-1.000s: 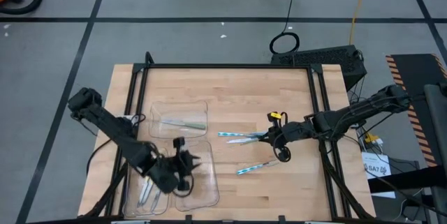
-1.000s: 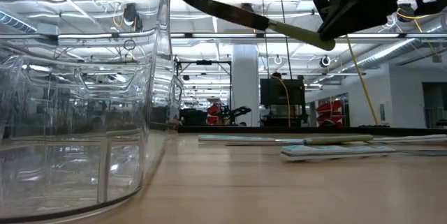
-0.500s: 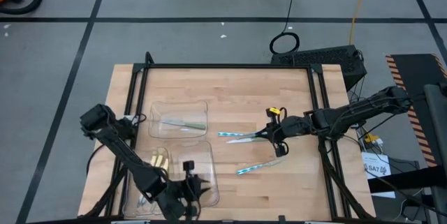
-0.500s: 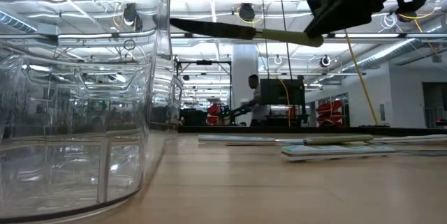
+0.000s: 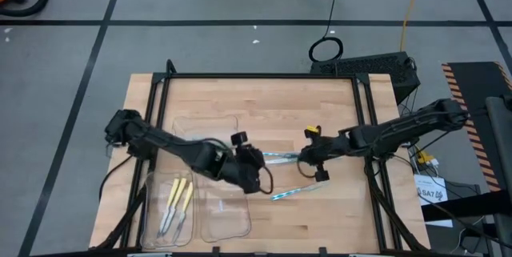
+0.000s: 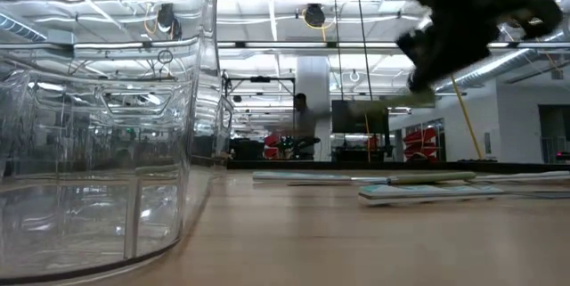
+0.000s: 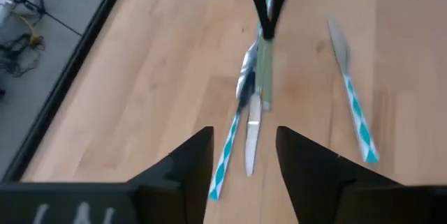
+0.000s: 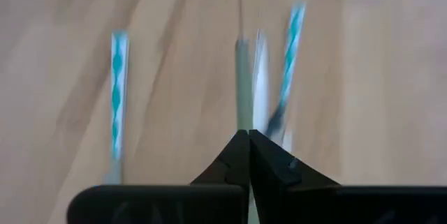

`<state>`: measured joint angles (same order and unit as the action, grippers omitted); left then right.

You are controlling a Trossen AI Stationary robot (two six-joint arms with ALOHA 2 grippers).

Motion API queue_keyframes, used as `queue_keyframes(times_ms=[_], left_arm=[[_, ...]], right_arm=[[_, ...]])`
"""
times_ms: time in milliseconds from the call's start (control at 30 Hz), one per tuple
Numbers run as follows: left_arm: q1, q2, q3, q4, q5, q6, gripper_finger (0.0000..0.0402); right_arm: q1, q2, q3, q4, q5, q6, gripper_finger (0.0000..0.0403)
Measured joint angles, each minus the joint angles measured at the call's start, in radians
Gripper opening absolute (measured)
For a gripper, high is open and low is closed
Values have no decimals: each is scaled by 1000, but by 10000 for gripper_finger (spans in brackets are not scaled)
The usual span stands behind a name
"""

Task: Sort silverware by color (type)
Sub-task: Put the bottom green table knife into the top transparent bin

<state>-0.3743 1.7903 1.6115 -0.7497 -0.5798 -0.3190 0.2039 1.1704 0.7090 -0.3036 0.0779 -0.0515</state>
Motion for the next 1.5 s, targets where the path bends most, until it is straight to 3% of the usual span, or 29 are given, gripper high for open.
queue_keyframes(times_ms=[200, 333, 467, 633, 767, 1100, 1333, 1500], left_arm=[[36, 83, 1, 52, 7, 13, 177], [32, 166, 2, 131, 70, 32, 177], [26, 242, -2, 107, 87, 28, 177], [25, 237, 0, 57, 97, 15, 177], [15, 230, 0, 50, 103, 4, 177], [18, 229, 0, 64, 104, 37, 177], [34, 229, 0, 72, 104, 55, 177], [36, 229, 0, 85, 104, 61, 177]], right_arm=[[13, 110, 0, -79, -3, 110, 2], [14, 187, 0, -64, -27, 123, 2], [14, 227, 0, -65, -24, 127, 1], [13, 271, 0, -3, -15, 142, 3], [11, 328, 0, 27, 58, 141, 37], [7, 341, 2, 31, 56, 201, 144], [47, 242, -1, -30, 48, 262, 166], [85, 254, -1, -33, 48, 301, 167]])
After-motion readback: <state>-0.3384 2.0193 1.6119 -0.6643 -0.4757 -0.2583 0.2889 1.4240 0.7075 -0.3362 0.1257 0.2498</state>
